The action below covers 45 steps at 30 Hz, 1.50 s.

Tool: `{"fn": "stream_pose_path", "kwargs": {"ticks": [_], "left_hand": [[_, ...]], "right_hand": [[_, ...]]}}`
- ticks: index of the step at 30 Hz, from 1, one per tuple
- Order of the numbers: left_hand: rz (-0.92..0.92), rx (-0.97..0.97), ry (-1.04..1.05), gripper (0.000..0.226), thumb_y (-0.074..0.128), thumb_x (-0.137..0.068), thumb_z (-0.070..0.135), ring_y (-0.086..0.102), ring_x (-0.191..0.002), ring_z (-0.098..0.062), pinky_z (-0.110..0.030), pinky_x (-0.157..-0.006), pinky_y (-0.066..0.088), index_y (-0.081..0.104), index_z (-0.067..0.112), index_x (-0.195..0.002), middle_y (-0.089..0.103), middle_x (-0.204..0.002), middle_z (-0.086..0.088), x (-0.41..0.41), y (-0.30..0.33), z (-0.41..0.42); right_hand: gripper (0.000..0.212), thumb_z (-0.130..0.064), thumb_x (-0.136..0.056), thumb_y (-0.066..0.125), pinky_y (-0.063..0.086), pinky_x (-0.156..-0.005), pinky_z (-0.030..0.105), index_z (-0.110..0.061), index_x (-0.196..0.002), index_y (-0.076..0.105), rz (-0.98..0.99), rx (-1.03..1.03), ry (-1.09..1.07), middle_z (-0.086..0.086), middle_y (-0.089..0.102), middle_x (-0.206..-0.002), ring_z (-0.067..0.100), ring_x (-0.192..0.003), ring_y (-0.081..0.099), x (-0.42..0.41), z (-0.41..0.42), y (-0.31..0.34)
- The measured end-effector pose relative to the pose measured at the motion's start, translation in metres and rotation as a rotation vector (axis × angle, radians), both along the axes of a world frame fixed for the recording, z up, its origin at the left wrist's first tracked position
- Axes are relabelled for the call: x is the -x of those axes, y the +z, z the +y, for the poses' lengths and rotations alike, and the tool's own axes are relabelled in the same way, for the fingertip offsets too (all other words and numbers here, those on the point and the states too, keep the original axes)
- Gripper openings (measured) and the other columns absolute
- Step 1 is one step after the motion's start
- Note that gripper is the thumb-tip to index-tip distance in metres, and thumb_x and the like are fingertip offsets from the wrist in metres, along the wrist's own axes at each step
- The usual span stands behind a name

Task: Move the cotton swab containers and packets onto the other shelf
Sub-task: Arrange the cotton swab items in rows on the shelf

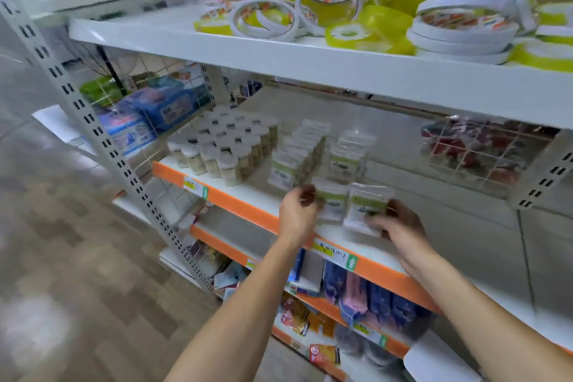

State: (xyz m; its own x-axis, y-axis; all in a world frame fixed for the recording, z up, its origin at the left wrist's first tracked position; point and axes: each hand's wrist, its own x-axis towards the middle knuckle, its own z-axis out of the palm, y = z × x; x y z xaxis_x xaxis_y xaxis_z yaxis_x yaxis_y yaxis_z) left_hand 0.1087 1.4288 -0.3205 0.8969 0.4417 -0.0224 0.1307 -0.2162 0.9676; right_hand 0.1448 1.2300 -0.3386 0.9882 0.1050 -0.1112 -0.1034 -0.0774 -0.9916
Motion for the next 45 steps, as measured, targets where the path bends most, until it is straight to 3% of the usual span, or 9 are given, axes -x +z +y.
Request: {"fn": "stream_pose_path", "kwargs": {"ticks": [6, 10, 14, 19, 23, 30, 34, 39, 45], "left_hand": [[0.004, -0.041, -0.032, 0.021, 0.065, -0.091, 0.0, 0.062, -0.09, -0.018, -0.006, -0.071, 0.046, 0.064, 0.006, -0.111, 0.065, -0.095, -0.002, -0.044, -0.002, -0.009], [0.048, -0.137, -0.008, 0.028, 0.065, -0.092, 0.008, 0.057, -0.081, -0.011, -0.013, -0.067, 0.041, 0.056, 0.032, -0.082, 0.06, -0.08, 0.012, -0.068, -0.006, -0.013], [0.075, -0.199, -0.022, 0.024, 0.065, -0.094, 0.016, 0.065, -0.1, -0.019, -0.021, -0.083, 0.044, 0.068, 0.008, -0.117, 0.071, -0.109, -0.004, -0.092, -0.013, -0.013], [-0.001, -0.141, -0.038, 0.028, 0.059, -0.097, 0.011, 0.063, -0.11, -0.028, -0.034, -0.095, 0.05, 0.063, -0.001, -0.122, 0.067, -0.117, -0.016, -0.105, -0.015, -0.015], [-0.016, -0.054, -0.045, 0.034, 0.056, -0.098, 0.009, 0.06, -0.117, -0.025, -0.039, -0.105, 0.047, 0.056, 0.002, -0.132, 0.063, -0.126, -0.013, -0.108, -0.016, -0.015], [-0.058, -0.02, -0.124, 0.029, 0.051, -0.096, -0.003, 0.061, -0.111, -0.036, -0.051, -0.1, 0.048, 0.058, -0.004, -0.125, 0.065, -0.117, -0.024, -0.114, -0.027, -0.009], [-0.062, -0.037, -0.138, 0.046, 0.052, -0.097, 0.002, 0.054, -0.128, -0.017, -0.029, -0.109, 0.044, 0.049, 0.006, -0.142, 0.057, -0.14, -0.009, -0.105, -0.027, -0.006], [-0.06, -0.067, -0.135, 0.051, 0.048, -0.103, 0.034, 0.039, -0.141, -0.013, -0.035, -0.117, 0.034, 0.038, 0.016, -0.15, 0.043, -0.153, 0.0, -0.082, -0.033, 0.001], [-0.067, -0.055, -0.168, 0.066, 0.037, -0.088, -0.01, 0.04, -0.138, -0.008, -0.026, -0.115, 0.034, 0.036, 0.018, -0.148, 0.043, -0.148, 0.001, -0.045, -0.037, 0.011]], "right_hand": [[0.02, -0.007, -0.075, 0.078, 0.046, -0.052, 0.014, -0.019, -0.088, 0.069, -0.01, 0.091, -0.045, -0.012, 0.075, -0.076, -0.003, -0.063, 0.066, -0.019, -0.017, -0.001], [0.022, -0.019, -0.071, 0.08, 0.049, -0.067, 0.033, -0.017, -0.091, 0.07, -0.001, 0.148, -0.094, -0.002, 0.076, -0.084, 0.016, -0.078, 0.068, -0.026, -0.022, -0.004], [0.041, -0.029, -0.061, 0.08, 0.045, -0.069, 0.037, -0.005, -0.091, 0.066, 0.005, 0.153, -0.149, 0.014, 0.072, -0.086, 0.021, -0.074, 0.062, -0.029, -0.021, -0.005], [0.024, -0.008, -0.072, 0.084, 0.047, -0.062, 0.023, -0.007, -0.088, 0.066, 0.004, 0.147, -0.219, 0.004, 0.074, -0.079, 0.014, -0.071, 0.064, -0.032, -0.015, -0.014], [0.029, -0.007, -0.074, 0.084, 0.052, -0.078, 0.039, -0.003, -0.096, 0.065, -0.001, 0.14, -0.224, 0.022, 0.072, -0.096, 0.027, -0.082, 0.069, -0.037, -0.006, -0.016], [0.038, -0.001, -0.073, 0.085, 0.059, -0.067, 0.023, -0.028, -0.094, 0.068, -0.049, 0.19, -0.201, -0.003, 0.075, -0.092, 0.012, -0.078, 0.074, -0.042, 0.017, -0.015], [0.038, -0.004, -0.073, 0.086, 0.061, -0.072, 0.032, -0.027, -0.095, 0.066, -0.096, 0.254, -0.196, -0.001, 0.074, -0.09, 0.015, -0.077, 0.073, -0.046, 0.032, -0.017], [0.044, -0.004, -0.069, 0.089, 0.057, -0.074, 0.032, -0.028, -0.097, 0.064, -0.11, 0.261, -0.243, -0.003, 0.074, -0.087, 0.017, -0.078, 0.072, -0.054, 0.056, -0.017], [0.049, -0.01, -0.064, 0.093, 0.049, -0.067, 0.013, -0.032, -0.096, 0.062, -0.121, 0.252, -0.368, -0.014, 0.069, -0.081, 0.006, -0.075, 0.068, -0.064, 0.087, -0.021]]}}
